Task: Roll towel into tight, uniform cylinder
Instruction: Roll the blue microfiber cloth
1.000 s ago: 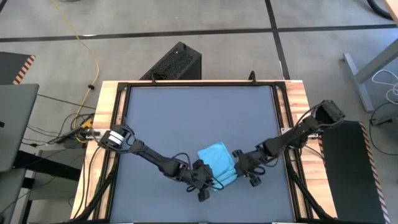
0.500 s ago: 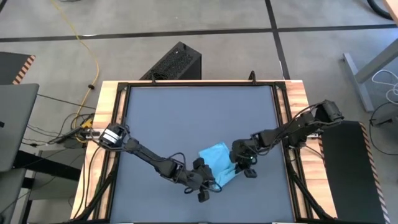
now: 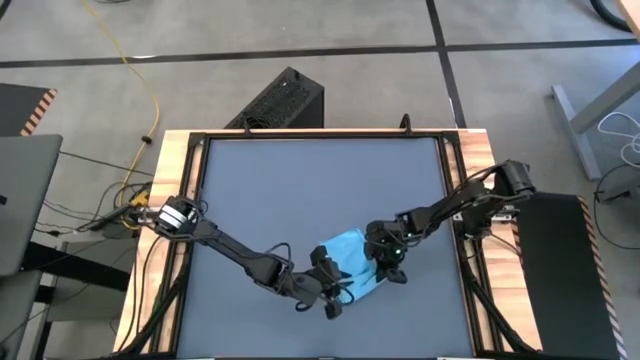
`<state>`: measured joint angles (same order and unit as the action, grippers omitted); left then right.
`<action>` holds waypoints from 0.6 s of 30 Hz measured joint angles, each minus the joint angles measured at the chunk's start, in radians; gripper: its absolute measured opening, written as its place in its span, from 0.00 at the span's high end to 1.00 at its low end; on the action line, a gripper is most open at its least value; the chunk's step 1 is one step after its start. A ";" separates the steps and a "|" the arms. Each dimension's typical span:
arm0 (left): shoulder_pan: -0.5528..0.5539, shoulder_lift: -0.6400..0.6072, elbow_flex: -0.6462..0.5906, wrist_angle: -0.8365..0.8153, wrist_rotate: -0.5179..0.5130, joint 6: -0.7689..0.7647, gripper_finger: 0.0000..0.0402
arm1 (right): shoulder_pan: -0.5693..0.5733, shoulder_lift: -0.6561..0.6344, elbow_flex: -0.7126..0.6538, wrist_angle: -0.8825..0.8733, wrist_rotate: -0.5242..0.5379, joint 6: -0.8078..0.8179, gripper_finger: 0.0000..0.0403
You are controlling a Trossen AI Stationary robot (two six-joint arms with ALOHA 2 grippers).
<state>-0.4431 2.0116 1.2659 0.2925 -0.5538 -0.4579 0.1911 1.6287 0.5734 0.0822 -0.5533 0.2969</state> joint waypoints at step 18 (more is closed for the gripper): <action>-0.010 0.150 0.002 0.000 0.115 -0.303 0.83 | -0.102 0.008 0.013 0.006 -0.143 0.172 0.94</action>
<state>-0.4526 2.1612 1.2678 0.2923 -0.4390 -0.7613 0.0892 1.6363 0.5863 0.0882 -0.6961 0.4690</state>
